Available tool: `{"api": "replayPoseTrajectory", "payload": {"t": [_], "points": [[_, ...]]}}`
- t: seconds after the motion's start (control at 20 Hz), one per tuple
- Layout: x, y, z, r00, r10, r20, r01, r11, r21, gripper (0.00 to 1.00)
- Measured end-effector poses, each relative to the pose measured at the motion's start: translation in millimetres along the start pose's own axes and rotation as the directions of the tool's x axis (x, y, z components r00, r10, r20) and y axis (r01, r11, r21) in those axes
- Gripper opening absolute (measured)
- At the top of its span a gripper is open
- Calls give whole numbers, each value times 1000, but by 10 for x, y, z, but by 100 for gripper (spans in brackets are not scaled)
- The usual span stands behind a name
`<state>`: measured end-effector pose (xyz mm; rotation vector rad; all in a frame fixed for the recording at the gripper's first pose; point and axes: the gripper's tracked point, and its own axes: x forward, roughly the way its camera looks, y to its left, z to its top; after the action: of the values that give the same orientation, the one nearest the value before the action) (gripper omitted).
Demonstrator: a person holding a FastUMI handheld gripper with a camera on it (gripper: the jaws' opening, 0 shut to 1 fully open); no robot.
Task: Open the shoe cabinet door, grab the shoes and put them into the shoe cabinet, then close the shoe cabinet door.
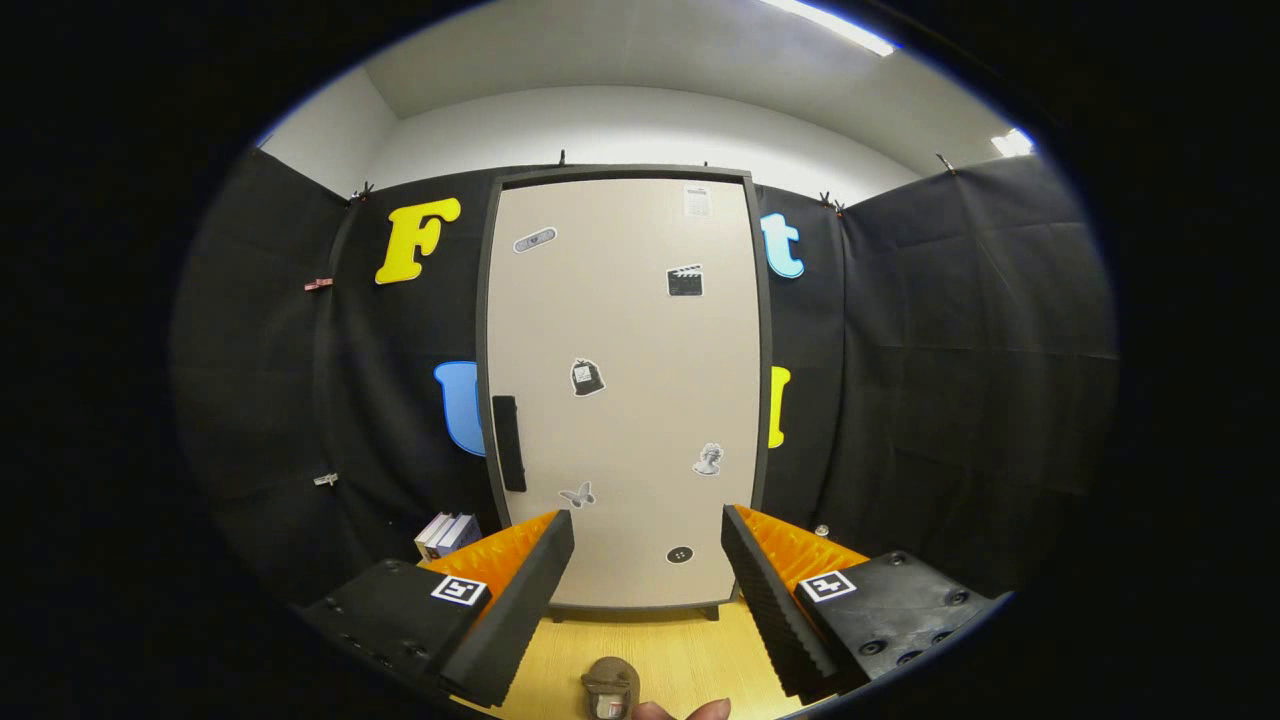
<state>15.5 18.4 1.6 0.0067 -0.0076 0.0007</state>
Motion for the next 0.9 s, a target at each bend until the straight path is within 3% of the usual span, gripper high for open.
{"api": "replayPoseTrajectory", "payload": {"t": [0.4,0.9], "points": [[548,594,90,997,63,34,-63,998,13,97],[1574,1391,-98,992,123,28,-124,991,39,97]]}}
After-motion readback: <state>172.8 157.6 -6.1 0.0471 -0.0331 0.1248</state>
